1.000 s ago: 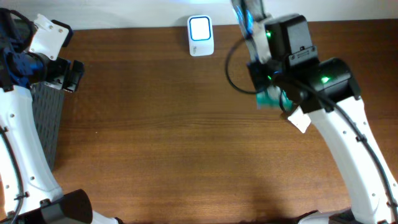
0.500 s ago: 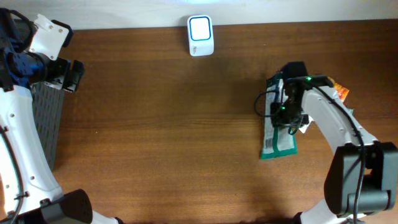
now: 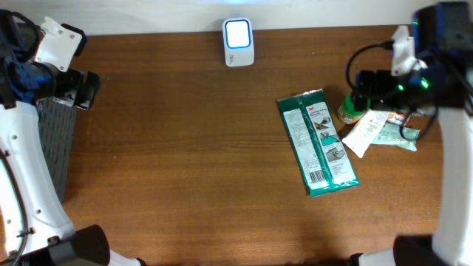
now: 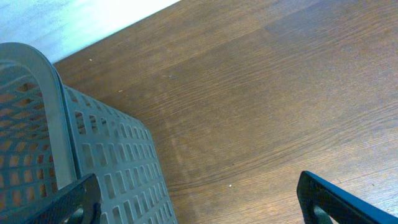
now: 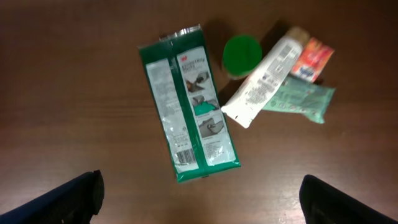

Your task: Scan the item barcode

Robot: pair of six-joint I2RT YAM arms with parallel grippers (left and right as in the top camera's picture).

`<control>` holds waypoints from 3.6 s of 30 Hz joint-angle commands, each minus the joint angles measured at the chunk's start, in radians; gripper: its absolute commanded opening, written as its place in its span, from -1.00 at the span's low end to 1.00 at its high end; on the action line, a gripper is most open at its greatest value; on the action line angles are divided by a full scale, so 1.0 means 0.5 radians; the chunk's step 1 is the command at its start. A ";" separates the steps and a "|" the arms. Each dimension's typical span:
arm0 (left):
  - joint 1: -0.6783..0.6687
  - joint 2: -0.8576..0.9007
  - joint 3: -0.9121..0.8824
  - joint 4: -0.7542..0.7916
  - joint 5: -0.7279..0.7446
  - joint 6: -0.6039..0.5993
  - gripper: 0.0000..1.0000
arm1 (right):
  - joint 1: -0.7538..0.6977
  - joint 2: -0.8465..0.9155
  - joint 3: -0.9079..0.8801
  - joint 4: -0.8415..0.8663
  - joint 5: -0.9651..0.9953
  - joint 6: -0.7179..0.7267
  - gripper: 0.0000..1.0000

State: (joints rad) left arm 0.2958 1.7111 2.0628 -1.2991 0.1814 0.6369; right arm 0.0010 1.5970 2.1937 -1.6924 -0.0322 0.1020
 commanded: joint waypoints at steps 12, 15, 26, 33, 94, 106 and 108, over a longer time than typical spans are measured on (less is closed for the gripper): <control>0.004 0.002 0.014 -0.003 0.002 0.038 0.98 | 0.011 -0.879 -0.135 0.044 0.143 -0.047 0.97; 0.004 0.002 0.014 -0.004 0.002 0.038 0.98 | 0.011 -1.189 -0.594 0.481 0.132 -0.046 0.97; 0.004 0.002 0.014 -0.005 0.002 0.038 0.98 | 0.011 -2.792 -3.388 2.721 -0.021 -0.044 0.96; 0.004 0.002 0.014 -0.008 0.002 0.038 0.98 | 0.068 -3.188 -4.134 3.416 -0.019 -0.031 0.97; -0.346 -3.407 -4.042 2.669 -0.269 -0.359 0.98 | 0.076 -3.188 -4.376 3.230 0.019 -0.037 0.97; -0.346 -3.412 -4.108 2.439 -0.275 -0.366 0.99 | 0.076 -3.188 -4.376 3.230 0.019 -0.037 0.97; -0.346 -3.412 -4.108 2.439 -0.275 -0.366 0.98 | 0.076 -3.188 -4.376 3.231 0.019 -0.037 0.97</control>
State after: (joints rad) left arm 0.1253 0.0128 0.0151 -0.0784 0.0509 0.4694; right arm 0.0338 0.0101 0.0128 -0.0753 -0.0273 0.0795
